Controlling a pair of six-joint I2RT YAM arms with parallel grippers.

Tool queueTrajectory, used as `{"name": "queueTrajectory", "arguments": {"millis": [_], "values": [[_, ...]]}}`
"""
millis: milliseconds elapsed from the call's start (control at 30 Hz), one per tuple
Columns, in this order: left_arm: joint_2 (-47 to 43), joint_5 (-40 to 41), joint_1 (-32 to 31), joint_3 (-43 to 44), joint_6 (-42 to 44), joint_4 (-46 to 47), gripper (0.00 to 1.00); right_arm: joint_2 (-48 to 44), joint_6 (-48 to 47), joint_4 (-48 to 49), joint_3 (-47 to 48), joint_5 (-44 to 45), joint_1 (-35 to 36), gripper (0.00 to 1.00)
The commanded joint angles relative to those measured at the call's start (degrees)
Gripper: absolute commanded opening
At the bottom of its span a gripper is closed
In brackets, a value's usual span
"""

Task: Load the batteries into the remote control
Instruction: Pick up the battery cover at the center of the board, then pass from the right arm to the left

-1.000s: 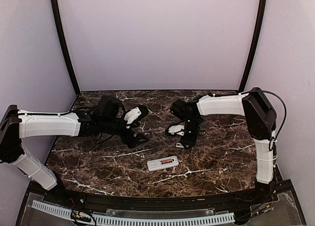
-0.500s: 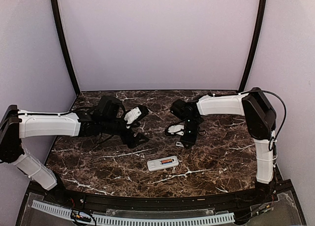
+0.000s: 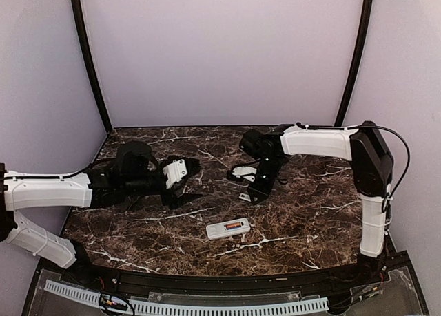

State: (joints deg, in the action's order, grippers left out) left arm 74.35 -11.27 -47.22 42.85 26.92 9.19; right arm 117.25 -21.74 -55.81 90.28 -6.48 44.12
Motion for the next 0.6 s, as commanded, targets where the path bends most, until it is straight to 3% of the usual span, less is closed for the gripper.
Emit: {"name": "queueTrajectory", "arguments": {"millis": [0,167,267,567], "values": [[-3.49,4.71,-3.30,-2.12,20.57,7.91,0.82,-5.43,5.46,-1.57,2.49,-8.09,0.38,0.16],[2.89,13.57,-8.46,-1.25,35.88,11.58,0.76,-6.89,11.14,-4.06,6.49,-11.52,2.04,0.16],[5.64,15.81,-9.84,-1.80,38.37,18.42,0.71,-7.73,13.62,-4.37,7.10,-13.71,3.33,0.16],[10.90,15.23,-10.21,0.03,39.53,20.80,0.58,-8.11,16.30,-2.39,8.61,-17.68,6.11,0.16]]}}
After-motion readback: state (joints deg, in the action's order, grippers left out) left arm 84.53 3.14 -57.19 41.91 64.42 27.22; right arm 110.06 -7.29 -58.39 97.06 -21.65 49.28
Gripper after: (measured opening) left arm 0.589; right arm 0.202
